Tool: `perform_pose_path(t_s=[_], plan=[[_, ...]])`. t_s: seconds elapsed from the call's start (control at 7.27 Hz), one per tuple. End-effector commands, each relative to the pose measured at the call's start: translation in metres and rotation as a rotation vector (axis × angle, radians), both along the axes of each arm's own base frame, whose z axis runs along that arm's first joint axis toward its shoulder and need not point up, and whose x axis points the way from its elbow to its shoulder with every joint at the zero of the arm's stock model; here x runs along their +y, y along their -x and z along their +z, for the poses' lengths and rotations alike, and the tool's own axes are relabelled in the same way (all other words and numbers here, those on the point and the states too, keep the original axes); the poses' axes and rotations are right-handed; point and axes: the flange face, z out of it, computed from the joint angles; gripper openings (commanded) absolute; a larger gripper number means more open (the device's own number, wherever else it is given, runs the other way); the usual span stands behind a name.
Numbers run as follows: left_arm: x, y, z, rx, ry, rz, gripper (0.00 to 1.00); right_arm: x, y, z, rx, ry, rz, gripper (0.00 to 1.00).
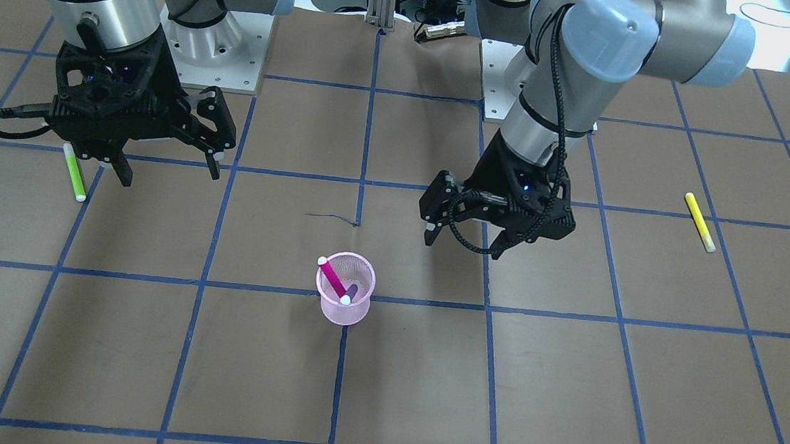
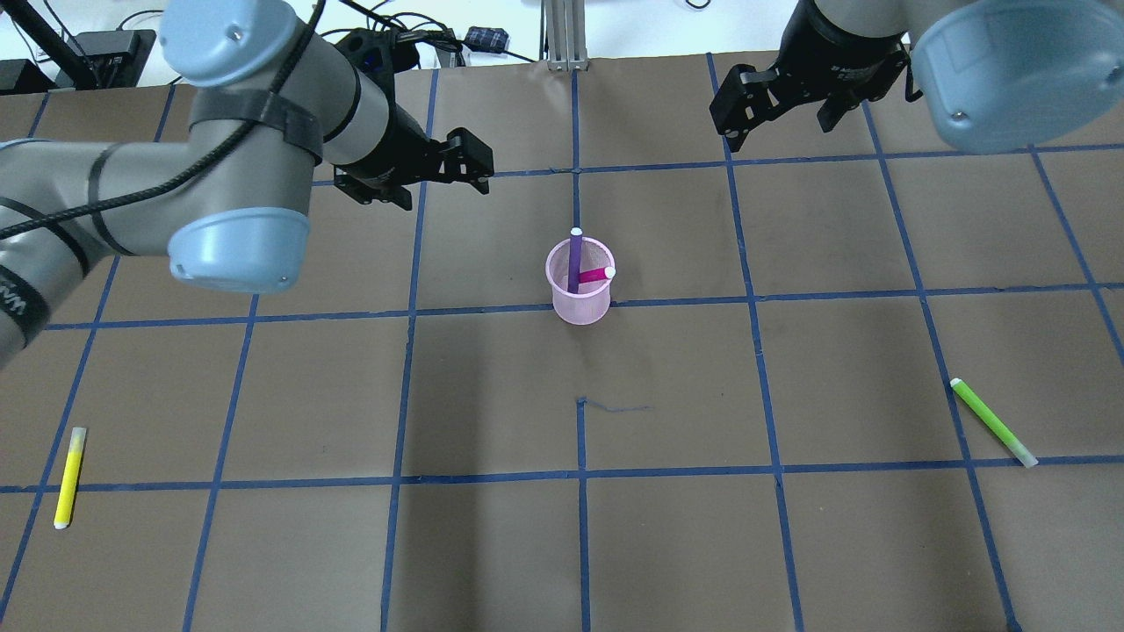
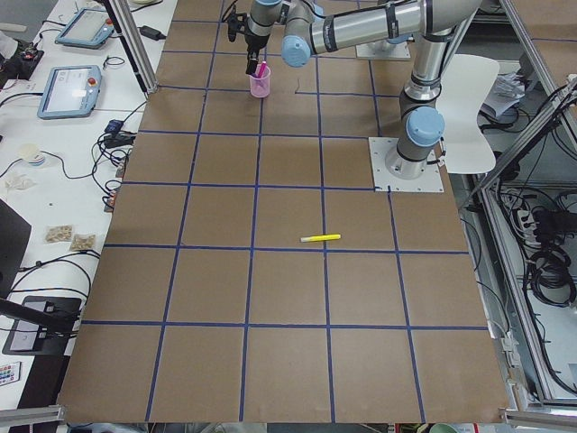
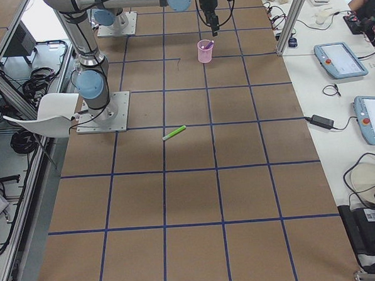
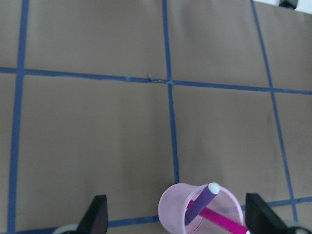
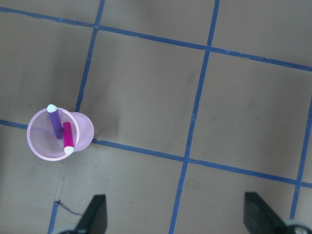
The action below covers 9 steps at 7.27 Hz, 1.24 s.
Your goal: Insert purple and pink pens into pink cup
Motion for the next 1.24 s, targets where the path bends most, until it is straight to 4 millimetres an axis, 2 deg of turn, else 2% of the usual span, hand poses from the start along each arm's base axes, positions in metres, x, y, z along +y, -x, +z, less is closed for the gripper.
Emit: perform_pose_path(t_s=[0.0, 0.14, 0.28, 0.55, 0.83, 1.1], plan=[[0.027, -0.046, 0.066, -0.088, -0.147, -0.075, 1.00, 0.001, 0.000, 0.003, 0.000, 0.006, 0.002, 1.00], [0.043, -0.061, 0.093, -0.139, -0.200, -0.107, 1.00, 0.001, 0.000, 0.002, -0.002, 0.003, 0.002, 1.00], [0.039, -0.074, 0.106, -0.138, -0.189, -0.088, 1.00, 0.002, 0.000, 0.004, -0.002, 0.008, 0.002, 1.00], [0.041, -0.085, 0.107, -0.190, -0.209, -0.075, 1.00, 0.001, 0.001, 0.004, -0.004, 0.008, -0.002, 1.00], [0.034, -0.083, 0.096, -0.217, -0.225, -0.064, 1.00, 0.001, 0.001, 0.003, -0.005, 0.006, -0.002, 1.00], [0.042, -0.078, 0.120, -0.170, -0.172, -0.063, 1.00, 0.001, 0.001, 0.004, -0.001, 0.006, -0.006, 1.00]])
